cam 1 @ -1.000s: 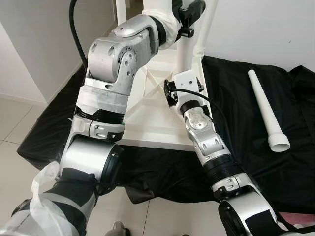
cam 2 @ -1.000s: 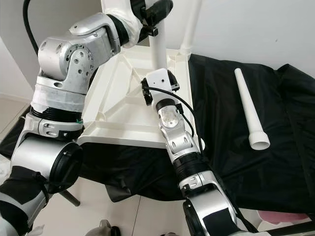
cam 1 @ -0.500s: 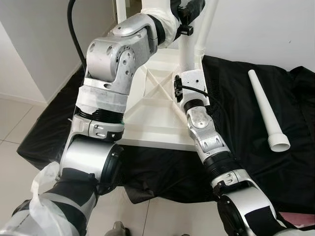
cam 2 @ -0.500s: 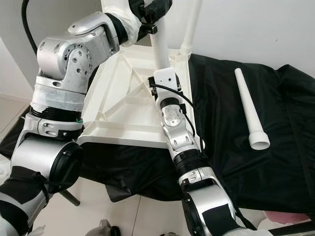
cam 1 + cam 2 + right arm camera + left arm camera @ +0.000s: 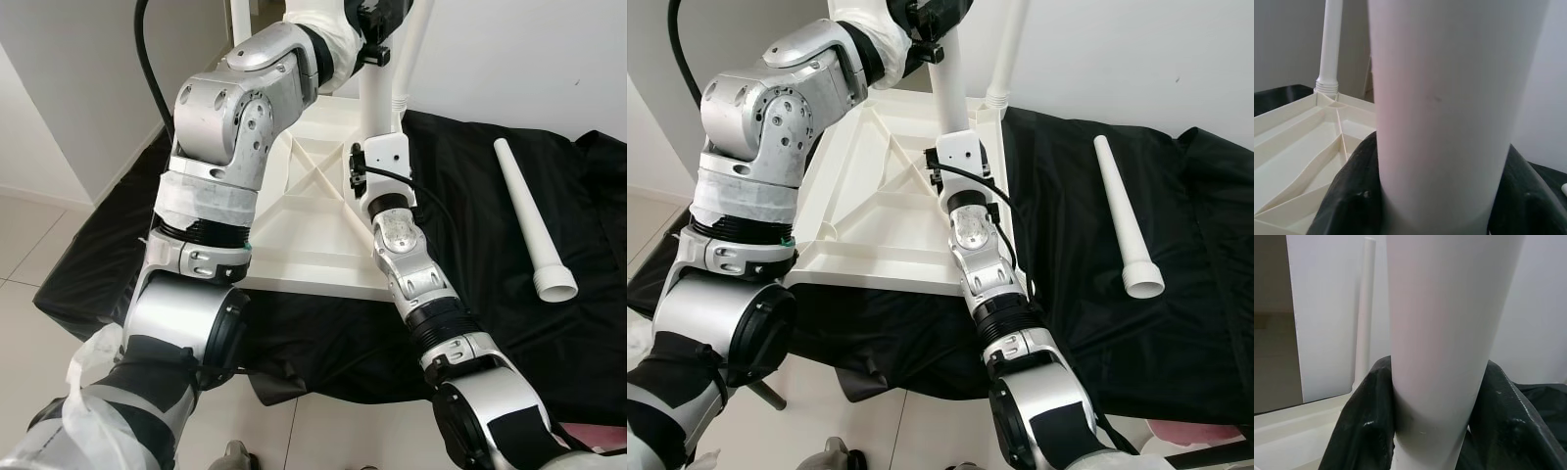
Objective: Building children table
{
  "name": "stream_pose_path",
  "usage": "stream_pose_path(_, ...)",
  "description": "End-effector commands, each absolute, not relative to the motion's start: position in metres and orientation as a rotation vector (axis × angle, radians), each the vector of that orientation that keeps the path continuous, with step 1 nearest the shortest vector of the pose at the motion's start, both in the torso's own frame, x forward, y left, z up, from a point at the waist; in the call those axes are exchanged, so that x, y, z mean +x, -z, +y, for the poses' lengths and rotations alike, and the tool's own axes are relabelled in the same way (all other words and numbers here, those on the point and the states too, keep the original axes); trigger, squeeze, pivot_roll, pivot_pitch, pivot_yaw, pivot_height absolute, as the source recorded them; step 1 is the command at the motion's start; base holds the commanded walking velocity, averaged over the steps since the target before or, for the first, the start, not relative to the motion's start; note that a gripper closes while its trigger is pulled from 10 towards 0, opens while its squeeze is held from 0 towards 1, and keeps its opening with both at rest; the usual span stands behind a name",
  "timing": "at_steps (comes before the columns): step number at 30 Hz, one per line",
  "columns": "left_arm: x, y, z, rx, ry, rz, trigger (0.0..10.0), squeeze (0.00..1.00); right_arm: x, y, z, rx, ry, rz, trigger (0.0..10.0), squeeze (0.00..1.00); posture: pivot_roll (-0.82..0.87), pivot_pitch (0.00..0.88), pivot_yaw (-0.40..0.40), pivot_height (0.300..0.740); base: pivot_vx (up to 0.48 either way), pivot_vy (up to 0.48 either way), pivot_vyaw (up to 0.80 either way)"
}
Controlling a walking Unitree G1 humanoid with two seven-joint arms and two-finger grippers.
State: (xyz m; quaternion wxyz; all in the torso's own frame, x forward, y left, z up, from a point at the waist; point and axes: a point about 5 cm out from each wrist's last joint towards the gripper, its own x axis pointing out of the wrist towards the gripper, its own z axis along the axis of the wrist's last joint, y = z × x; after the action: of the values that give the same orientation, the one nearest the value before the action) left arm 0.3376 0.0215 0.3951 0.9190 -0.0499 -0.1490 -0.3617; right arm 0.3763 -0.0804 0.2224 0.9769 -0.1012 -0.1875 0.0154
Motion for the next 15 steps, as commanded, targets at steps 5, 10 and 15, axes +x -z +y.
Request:
stream_pose_path(5, 0.3312, -0.3984, 0.0125, -0.088, 0.779, -0.315, 10.0, 0.00, 0.3767, -0.2310, -0.0752, -0.206, -0.048, -0.420, 10.0, 0.00, 0.05, 0.050, -0.045, 0.740, 0.000, 0.000, 0.00)
stream_pose_path(10, 0.3304, -0.3983, 0.0117, -0.086, 0.778, -0.316, 10.0, 0.00, 0.3776, -0.2293, -0.0745, -0.208, -0.040, -0.411, 10.0, 0.00, 0.05, 0.048, -0.047, 0.740, 0.000, 0.000, 0.00)
stream_pose_path(15, 0.3297, -0.3984, 0.0114, -0.085, 0.777, -0.319, 10.0, 0.00, 0.3782, -0.2264, -0.0757, -0.192, -0.034, -0.394, 1.4, 0.00, 0.05, 0.046, -0.050, 0.740, 0.000, 0.000, 0.00)
